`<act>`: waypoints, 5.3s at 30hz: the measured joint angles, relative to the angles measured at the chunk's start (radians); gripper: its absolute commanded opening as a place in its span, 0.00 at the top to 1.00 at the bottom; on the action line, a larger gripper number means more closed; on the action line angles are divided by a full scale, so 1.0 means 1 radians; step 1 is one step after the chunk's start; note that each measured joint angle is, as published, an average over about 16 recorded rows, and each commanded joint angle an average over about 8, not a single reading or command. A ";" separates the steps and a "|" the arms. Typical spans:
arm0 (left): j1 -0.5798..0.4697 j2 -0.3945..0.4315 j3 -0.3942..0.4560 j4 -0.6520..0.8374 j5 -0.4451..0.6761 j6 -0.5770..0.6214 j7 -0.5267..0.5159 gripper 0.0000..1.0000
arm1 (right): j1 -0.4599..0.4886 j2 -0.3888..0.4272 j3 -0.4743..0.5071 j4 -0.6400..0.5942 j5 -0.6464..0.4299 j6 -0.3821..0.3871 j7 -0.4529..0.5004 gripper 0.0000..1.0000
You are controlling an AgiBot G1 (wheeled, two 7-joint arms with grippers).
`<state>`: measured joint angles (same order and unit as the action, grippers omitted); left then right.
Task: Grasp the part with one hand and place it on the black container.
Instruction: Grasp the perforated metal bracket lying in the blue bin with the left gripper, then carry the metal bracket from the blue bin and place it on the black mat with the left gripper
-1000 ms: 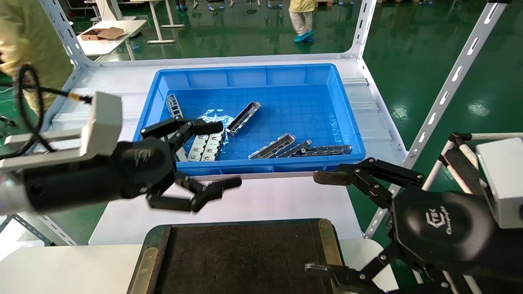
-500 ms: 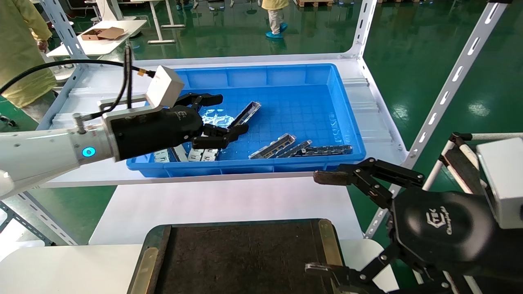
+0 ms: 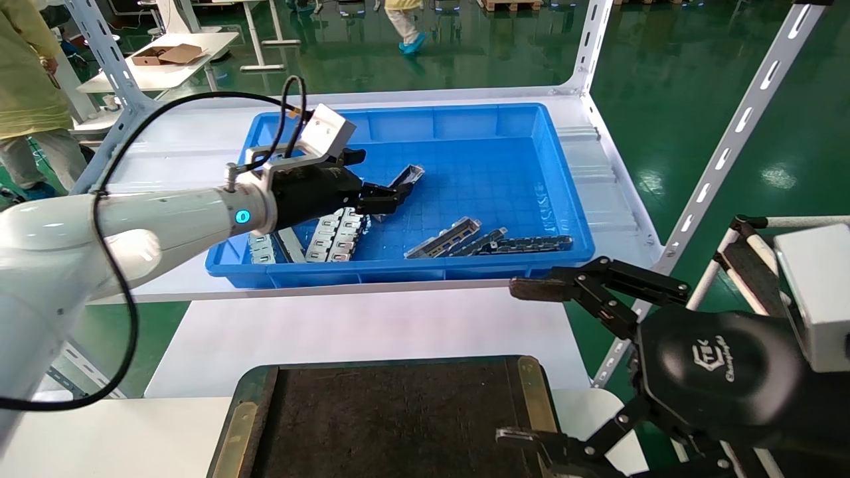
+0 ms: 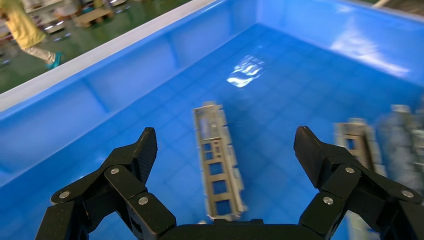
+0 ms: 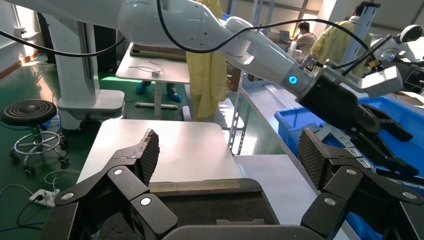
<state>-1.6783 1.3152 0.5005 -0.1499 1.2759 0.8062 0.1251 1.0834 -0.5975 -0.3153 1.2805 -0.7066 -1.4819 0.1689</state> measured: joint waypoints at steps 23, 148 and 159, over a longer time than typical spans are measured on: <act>0.023 0.046 0.092 0.007 0.011 -0.088 -0.081 1.00 | 0.000 0.000 -0.001 0.000 0.001 0.000 0.000 1.00; 0.901 -0.091 0.092 -0.689 -0.325 -0.191 -0.433 1.00 | 0.001 0.002 -0.005 0.000 0.004 0.002 -0.003 1.00; 0.954 -0.081 0.154 -0.810 -0.277 -0.503 -0.613 1.00 | 0.001 0.002 -0.006 0.000 0.004 0.002 -0.003 1.00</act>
<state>-0.7247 1.2340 0.6545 -0.9598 0.9985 0.3033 -0.4881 1.0848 -0.5952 -0.3210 1.2805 -0.7028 -1.4795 0.1661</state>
